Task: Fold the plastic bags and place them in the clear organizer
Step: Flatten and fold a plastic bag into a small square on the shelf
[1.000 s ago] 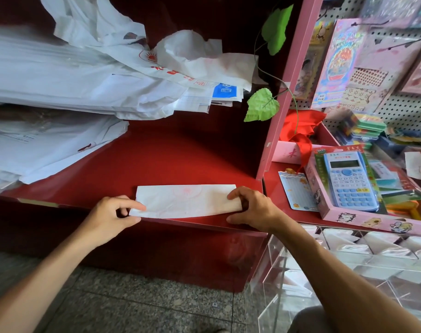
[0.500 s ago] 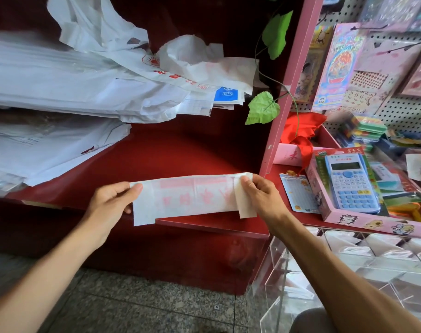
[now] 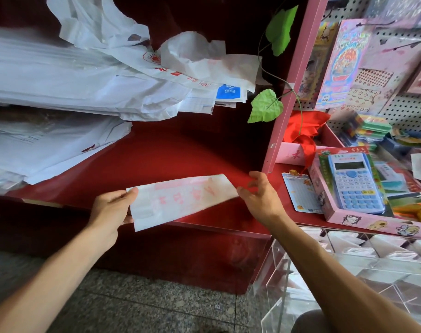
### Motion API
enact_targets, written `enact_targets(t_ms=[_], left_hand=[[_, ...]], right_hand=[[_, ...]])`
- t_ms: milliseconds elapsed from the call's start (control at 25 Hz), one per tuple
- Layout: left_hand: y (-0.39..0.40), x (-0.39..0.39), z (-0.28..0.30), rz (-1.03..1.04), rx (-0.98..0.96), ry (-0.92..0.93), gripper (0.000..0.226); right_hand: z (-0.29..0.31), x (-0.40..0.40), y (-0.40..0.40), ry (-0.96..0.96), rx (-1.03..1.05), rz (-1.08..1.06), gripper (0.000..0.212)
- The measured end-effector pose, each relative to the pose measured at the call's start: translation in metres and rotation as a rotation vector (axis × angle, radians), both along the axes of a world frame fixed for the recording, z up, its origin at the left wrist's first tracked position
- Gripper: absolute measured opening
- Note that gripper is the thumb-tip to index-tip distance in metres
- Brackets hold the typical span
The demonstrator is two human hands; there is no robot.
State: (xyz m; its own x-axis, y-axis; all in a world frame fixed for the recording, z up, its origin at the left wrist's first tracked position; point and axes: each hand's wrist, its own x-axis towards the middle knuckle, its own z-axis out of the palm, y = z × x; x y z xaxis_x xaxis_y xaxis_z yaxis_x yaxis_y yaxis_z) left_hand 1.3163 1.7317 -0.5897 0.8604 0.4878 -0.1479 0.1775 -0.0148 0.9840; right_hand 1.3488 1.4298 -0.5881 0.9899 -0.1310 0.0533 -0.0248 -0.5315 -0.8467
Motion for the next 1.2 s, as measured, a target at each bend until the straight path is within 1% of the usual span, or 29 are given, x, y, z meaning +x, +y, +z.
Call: enact_targets(t_ms=[80, 160, 200, 280, 320, 360, 400, 440, 480, 520, 560, 600, 640, 680, 720, 760, 800, 840, 880, 1000, 1080, 1160, 1200], left_hand=[[-0.009, -0.001, 0.001, 0.026, -0.14, 0.041, 0.012], [-0.021, -0.005, 0.002, -0.024, -0.226, 0.112, 0.011], [-0.027, -0.008, 0.004, -0.09, -0.218, 0.163, 0.014], [-0.039, -0.016, 0.008, -0.281, -0.089, 0.285, 0.031], [-0.045, -0.02, 0.008, -0.382, 0.02, 0.349, 0.043], [-0.05, -0.023, 0.007, -0.461, 0.177, 0.392, 0.054], [-0.054, -0.025, 0.006, -0.495, 0.412, 0.398, 0.061], [-0.053, -0.025, 0.003, -0.477, 0.707, 0.361, 0.062], [-0.053, -0.024, 0.001, -0.422, 1.005, 0.263, 0.061], [-0.052, -0.023, 0.0, -0.383, 1.19, 0.105, 0.055], [-0.049, -0.022, -0.002, -0.424, 1.223, -0.082, 0.045], [-0.046, -0.021, -0.003, -0.54, 1.181, -0.235, 0.031], [-0.043, -0.021, -0.007, -0.692, 1.158, -0.332, 0.023], [-0.043, -0.021, -0.011, -0.805, 1.194, -0.355, 0.032], [-0.042, -0.02, -0.019, -0.861, 1.247, -0.369, 0.043], [-0.042, -0.019, -0.025, -0.852, 1.274, -0.391, 0.047], [-0.044, -0.017, -0.029, -0.816, 1.254, -0.422, 0.047], [-0.047, -0.017, -0.03, -0.792, 1.211, -0.437, 0.044], [-0.049, -0.016, -0.031, -0.757, 1.186, -0.466, 0.041], [-0.054, -0.015, -0.029, -0.724, 1.171, -0.501, 0.035], [-0.054, -0.013, -0.028, -0.695, 1.127, -0.485, 0.031], [-0.054, -0.013, -0.026, -0.672, 1.08, -0.443, 0.024], [-0.054, -0.013, -0.026, -0.659, 1.062, -0.441, 0.019]], right_hand=[[0.002, -0.003, 0.002, -0.099, -0.126, 0.022, 0.043], [0.007, -0.007, 0.007, -0.172, -0.154, 0.075, 0.032], [0.008, -0.009, 0.011, -0.2, -0.153, 0.118, 0.027], [0.011, -0.014, 0.02, -0.223, -0.146, 0.236, 0.025], [0.013, -0.018, 0.024, -0.221, -0.164, 0.317, 0.027], [0.012, -0.02, 0.027, -0.211, -0.198, 0.406, 0.03], [0.01, -0.021, 0.03, -0.198, -0.238, 0.491, 0.033], [0.007, -0.021, 0.032, -0.189, -0.284, 0.561, 0.037], [0.003, -0.02, 0.033, -0.175, -0.332, 0.616, 0.041], [0.0, -0.02, 0.034, -0.161, -0.39, 0.657, 0.044], [-0.004, -0.019, 0.035, -0.16, -0.457, 0.686, 0.046], [-0.006, -0.019, 0.036, -0.169, -0.527, 0.71, 0.05], [-0.007, -0.019, 0.036, -0.169, -0.593, 0.733, 0.055], [-0.007, -0.019, 0.035, -0.16, -0.654, 0.755, 0.061], [-0.006, -0.02, 0.034, -0.146, -0.71, 0.776, 0.068], [-0.006, -0.02, 0.033, -0.129, -0.762, 0.791, 0.075], [-0.006, -0.021, 0.032, -0.111, -0.811, 0.797, 0.08], [-0.006, -0.022, 0.03, -0.099, -0.843, 0.798, 0.081], [-0.009, -0.021, 0.029, -0.113, -0.85, 0.797, 0.076], [-0.012, -0.021, 0.025, -0.233, -0.736, 0.765, 0.051], [-0.014, -0.019, 0.02, -0.287, -0.625, 0.736, 0.039], [-0.016, -0.02, 0.016, -0.289, -0.472, 0.699, 0.029], [-0.016, -0.02, 0.013, -0.248, -0.379, 0.677, 0.026]])
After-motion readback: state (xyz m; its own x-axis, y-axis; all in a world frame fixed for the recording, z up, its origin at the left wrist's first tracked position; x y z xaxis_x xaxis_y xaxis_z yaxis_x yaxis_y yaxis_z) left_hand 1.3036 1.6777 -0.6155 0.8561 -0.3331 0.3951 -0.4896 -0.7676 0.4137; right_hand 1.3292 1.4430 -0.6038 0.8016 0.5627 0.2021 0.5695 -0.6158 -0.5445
